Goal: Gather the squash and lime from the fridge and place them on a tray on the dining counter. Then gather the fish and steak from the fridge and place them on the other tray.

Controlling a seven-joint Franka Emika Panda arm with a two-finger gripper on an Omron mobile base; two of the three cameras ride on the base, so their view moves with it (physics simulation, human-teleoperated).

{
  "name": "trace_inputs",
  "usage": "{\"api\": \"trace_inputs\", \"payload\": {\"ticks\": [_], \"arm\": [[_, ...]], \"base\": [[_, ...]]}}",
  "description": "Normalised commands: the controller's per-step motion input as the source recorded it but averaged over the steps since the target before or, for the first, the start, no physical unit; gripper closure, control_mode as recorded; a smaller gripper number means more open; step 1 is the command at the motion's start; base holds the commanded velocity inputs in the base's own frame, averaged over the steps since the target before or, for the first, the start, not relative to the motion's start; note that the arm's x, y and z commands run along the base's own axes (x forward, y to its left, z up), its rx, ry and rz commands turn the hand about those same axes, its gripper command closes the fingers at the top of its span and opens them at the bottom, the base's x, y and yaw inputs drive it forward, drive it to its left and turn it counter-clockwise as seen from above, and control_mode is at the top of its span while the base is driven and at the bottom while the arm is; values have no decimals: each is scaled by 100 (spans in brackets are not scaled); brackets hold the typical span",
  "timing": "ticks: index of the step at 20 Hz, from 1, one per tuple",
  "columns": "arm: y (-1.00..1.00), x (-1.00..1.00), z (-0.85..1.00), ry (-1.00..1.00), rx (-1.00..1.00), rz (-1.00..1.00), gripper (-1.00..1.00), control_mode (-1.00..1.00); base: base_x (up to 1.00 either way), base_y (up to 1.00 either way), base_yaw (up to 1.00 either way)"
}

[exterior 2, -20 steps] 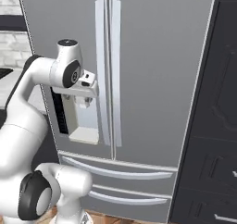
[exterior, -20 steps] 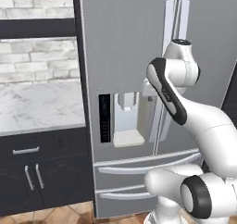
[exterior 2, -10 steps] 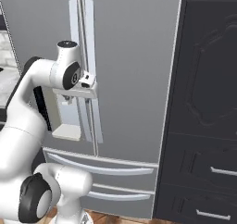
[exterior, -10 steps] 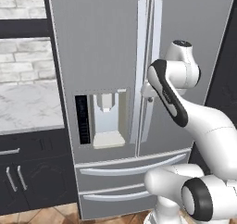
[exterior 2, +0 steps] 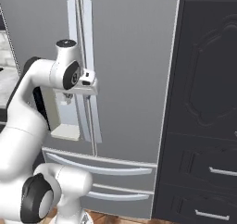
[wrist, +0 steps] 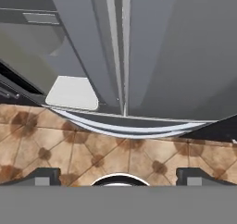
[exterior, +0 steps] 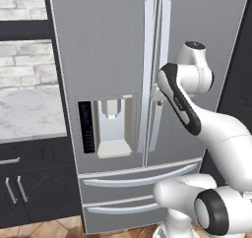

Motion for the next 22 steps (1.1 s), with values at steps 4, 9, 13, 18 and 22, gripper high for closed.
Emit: {"api": "trace_inputs", "payload": {"ticks": [4, 9, 13, 18, 22], "arm": [[-6, 0, 23, -27, -11, 10, -100, -100], [-1, 25, 10, -6, -7, 0, -100, -100], [-2, 50, 4, 0, 2, -4, -100, -100], [0, 36, 5, 0, 1, -10, -100, -100], [0, 12, 3, -2, 0, -11, -100, -100]], "base": [[0, 0, 0], [0, 0, 0], [0, 0, 0], [0, 0, 0], [0, 0, 0]]}}
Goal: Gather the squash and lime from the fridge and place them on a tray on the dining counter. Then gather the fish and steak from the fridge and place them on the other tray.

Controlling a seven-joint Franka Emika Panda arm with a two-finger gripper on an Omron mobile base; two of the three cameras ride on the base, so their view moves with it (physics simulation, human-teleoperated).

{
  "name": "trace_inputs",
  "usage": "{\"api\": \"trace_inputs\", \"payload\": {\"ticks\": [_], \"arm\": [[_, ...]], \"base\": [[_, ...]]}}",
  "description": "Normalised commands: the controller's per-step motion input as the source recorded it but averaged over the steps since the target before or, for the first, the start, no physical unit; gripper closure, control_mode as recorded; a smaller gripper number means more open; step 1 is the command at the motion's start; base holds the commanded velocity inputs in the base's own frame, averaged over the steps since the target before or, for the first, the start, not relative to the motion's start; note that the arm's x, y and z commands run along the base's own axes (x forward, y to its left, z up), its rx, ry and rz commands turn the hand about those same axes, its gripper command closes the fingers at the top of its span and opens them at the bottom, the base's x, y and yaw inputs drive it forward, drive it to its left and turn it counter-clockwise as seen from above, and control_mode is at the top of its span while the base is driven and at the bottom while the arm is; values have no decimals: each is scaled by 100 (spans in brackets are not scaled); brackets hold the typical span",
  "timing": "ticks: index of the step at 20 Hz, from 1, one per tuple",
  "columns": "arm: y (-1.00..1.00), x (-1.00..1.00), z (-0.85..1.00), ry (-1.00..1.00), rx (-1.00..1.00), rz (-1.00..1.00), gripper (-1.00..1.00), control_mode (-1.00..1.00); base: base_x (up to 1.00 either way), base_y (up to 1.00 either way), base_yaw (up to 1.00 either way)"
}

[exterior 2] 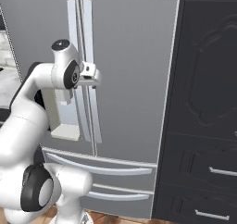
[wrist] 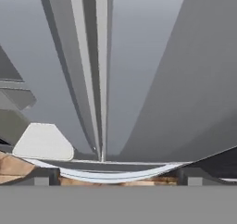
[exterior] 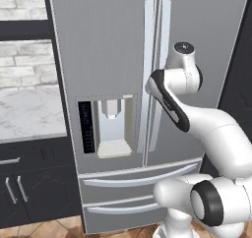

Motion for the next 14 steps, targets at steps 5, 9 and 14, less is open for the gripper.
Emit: {"api": "trace_inputs", "payload": {"ticks": [5, 9, 14], "arm": [[2, 16, 4, -8, -1, -1, -100, -100], [-4, 11, 1, -10, 0, 3, -100, -100], [-1, 17, 0, -10, 0, 4, -100, -100]], "base": [[0, 0, 0], [0, 0, 0], [0, 0, 0]]}}
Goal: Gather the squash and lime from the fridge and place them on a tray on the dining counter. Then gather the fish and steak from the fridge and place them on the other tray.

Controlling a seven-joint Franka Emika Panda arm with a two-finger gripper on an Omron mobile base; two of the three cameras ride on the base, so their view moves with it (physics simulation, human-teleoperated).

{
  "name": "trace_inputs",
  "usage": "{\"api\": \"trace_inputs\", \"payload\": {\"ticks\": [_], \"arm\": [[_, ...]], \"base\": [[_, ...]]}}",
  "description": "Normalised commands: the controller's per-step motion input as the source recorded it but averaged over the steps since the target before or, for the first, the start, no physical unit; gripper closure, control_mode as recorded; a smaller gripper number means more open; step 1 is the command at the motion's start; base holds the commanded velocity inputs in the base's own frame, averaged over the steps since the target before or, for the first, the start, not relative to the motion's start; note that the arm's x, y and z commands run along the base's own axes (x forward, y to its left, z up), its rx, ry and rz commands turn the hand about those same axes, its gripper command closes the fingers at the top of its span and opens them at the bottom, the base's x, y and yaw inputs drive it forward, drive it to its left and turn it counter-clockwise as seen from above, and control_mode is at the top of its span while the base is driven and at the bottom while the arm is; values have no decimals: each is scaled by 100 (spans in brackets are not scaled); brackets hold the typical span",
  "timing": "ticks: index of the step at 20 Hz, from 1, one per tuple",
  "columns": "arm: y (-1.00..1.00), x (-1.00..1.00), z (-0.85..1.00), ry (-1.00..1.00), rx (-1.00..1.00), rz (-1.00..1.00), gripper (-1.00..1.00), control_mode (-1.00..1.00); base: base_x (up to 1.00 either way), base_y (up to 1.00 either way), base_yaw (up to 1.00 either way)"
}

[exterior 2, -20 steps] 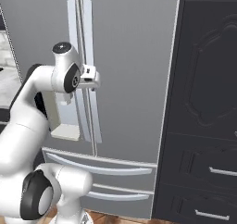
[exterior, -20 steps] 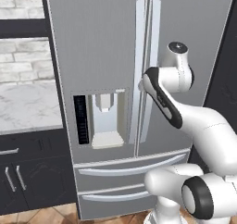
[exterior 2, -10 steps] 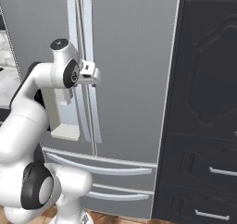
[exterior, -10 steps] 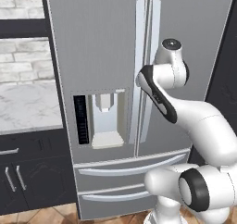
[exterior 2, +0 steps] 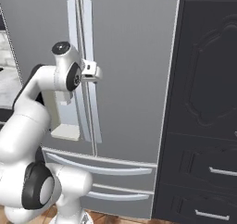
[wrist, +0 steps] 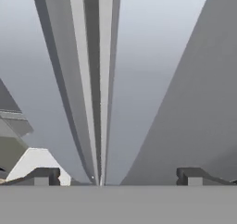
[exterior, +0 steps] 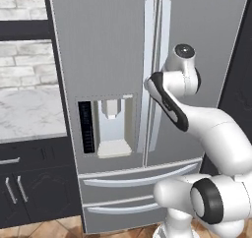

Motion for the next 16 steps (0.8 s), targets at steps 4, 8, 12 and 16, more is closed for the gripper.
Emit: {"api": "trace_inputs", "payload": {"ticks": [4, 8, 12, 16], "arm": [[0, 33, 1, -1, 0, 1, -100, -100], [-6, 36, 0, 1, 0, 0, -100, -100], [-7, 34, 0, 0, 0, 0, -100, -100], [-3, 33, 0, 0, 0, 0, -100, -100]], "base": [[0, 0, 0], [0, 0, 0], [0, 0, 0], [0, 0, 0]]}}
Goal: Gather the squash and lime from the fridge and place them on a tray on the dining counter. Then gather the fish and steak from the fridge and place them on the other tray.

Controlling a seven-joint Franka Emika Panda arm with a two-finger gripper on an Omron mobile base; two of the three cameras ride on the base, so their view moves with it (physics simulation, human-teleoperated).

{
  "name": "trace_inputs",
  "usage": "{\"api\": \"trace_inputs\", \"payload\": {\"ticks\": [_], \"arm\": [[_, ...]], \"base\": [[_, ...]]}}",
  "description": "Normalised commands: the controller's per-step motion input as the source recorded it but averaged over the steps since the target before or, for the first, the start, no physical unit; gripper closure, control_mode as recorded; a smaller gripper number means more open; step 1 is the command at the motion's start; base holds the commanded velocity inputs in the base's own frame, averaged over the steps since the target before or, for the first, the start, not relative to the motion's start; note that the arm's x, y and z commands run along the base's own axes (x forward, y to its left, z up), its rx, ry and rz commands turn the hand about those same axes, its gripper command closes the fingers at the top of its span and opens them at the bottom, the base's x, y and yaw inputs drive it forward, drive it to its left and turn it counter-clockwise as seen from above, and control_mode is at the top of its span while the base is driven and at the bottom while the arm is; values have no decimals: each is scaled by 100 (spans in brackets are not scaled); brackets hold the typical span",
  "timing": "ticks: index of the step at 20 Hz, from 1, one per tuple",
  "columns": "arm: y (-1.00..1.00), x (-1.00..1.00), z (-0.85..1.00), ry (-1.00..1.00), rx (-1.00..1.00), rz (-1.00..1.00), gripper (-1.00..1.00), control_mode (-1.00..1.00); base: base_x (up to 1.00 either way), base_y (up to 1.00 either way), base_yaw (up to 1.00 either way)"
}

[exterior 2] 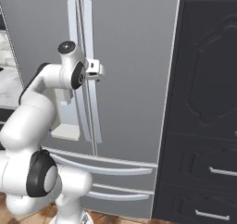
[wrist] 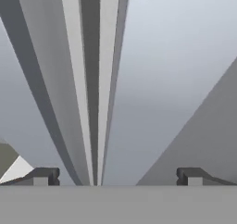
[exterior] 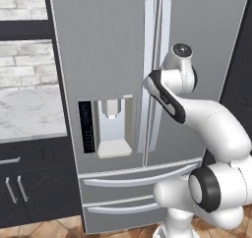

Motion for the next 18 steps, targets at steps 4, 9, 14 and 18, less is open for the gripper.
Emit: {"api": "trace_inputs", "payload": {"ticks": [4, 9, 14, 18], "arm": [[-19, 8, 0, 0, 0, 0, -100, -100], [-10, 1, 0, -2, -1, 0, -100, -100], [-3, 2, 0, -6, -3, 0, -100, -100], [0, 26, 0, -3, -2, 0, -100, -100]], "base": [[0, 0, 0], [0, 0, 0], [0, 0, 0], [0, 0, 0]]}}
